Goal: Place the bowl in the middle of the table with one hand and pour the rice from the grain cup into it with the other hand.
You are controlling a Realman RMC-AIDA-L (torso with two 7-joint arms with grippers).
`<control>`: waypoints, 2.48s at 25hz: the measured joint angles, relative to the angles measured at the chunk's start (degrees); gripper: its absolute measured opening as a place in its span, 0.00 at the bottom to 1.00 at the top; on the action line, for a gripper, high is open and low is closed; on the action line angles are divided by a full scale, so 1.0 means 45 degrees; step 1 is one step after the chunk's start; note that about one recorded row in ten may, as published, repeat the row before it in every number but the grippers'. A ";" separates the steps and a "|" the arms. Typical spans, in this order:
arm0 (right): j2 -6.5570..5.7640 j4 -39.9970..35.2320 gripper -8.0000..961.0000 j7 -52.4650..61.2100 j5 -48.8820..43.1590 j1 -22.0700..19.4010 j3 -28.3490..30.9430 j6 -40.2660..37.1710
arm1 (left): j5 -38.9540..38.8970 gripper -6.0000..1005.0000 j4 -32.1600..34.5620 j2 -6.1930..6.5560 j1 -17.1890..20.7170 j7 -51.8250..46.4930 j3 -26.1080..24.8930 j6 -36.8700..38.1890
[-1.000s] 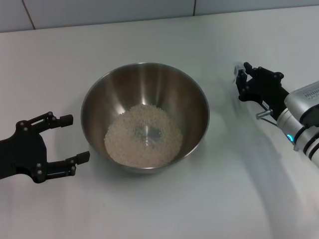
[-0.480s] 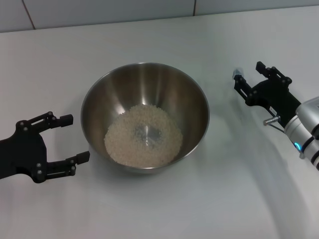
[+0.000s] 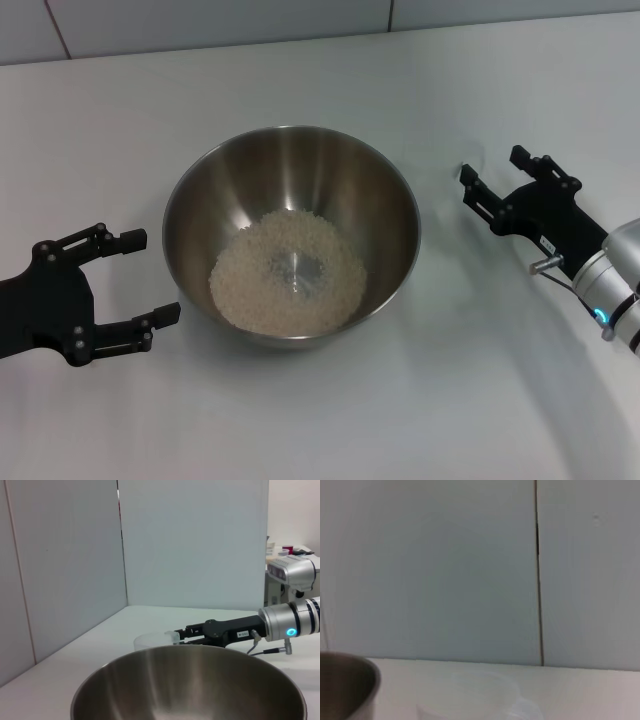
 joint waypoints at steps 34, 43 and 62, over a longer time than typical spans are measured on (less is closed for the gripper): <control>-0.0417 -1.2259 0.76 1.2451 -0.0579 0.1212 -1.0674 -0.8792 | 0.0104 0.86 0.0040 0.0020 -0.0138 -0.0326 0.0001 -0.0026; -0.0268 -1.4045 0.76 1.4163 -0.1259 0.1465 -1.2124 -0.8644 | 0.0137 0.86 0.0102 0.0028 -0.0210 -0.0587 0.0082 -0.0007; -0.0175 -1.4084 0.76 1.4190 -0.1641 0.1287 -1.2147 -0.8177 | 0.0137 0.86 0.0265 0.0030 -0.0209 -0.0837 0.0292 -0.0074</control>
